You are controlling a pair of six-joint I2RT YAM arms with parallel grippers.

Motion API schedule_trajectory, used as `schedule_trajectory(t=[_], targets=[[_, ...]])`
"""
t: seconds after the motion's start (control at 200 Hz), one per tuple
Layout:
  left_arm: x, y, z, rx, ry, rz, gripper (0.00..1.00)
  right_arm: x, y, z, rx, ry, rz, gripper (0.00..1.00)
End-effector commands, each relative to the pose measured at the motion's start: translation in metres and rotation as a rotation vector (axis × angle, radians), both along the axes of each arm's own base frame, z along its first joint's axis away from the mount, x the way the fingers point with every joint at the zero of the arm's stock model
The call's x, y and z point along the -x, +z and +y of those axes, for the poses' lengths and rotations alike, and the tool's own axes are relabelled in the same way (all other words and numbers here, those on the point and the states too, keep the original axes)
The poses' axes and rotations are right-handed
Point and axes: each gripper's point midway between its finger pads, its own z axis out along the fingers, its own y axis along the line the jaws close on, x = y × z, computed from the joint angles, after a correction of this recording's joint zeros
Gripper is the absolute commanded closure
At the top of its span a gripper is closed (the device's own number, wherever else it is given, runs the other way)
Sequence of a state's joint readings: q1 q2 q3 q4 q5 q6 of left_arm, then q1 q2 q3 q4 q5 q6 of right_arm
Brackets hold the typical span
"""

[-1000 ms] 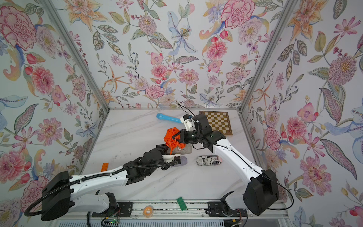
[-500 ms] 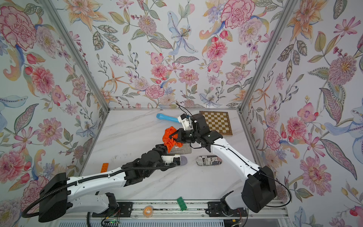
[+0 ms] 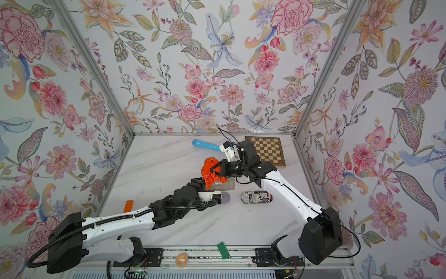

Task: Wipe the eyeglass case
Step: Wipe the dirt from the eyeglass case.

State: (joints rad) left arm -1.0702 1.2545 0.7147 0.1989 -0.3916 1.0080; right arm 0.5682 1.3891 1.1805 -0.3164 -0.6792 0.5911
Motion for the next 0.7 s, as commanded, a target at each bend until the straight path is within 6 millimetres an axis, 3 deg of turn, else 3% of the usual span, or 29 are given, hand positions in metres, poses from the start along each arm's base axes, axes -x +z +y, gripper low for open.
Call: schedule_trajectory(t=[0.0,0.08,0.145,0.2,0.335,0.445,0.556,0.696], targets=[[-0.011,0.057,0.007,0.194,0.087,-0.097,0.51,0.003,-0.029,-0.035,0.084,-0.044,0.109,1.0],[-0.012,0.055,0.008,0.181,0.091,-0.095,0.51,-0.006,-0.033,-0.068,0.111,-0.099,0.135,1.0],[-0.013,0.055,0.007,0.182,0.088,-0.094,0.51,-0.005,-0.03,-0.071,0.146,-0.091,0.118,1.0],[-0.013,0.058,0.005,0.193,0.087,-0.098,0.51,0.0,-0.026,-0.055,0.147,-0.059,0.097,1.0],[-0.015,0.059,0.002,0.194,0.084,-0.098,0.51,0.018,-0.016,0.005,0.04,0.057,0.088,1.0],[-0.015,0.058,0.002,0.186,0.083,-0.097,0.51,0.025,-0.02,0.016,0.037,0.103,0.102,1.0],[-0.014,0.058,0.005,0.187,0.092,-0.1,0.51,0.025,-0.036,-0.014,0.099,0.061,0.133,1.0],[-0.014,0.058,0.009,0.211,0.102,-0.096,0.51,0.007,-0.043,-0.083,0.118,-0.118,0.151,1.0]])
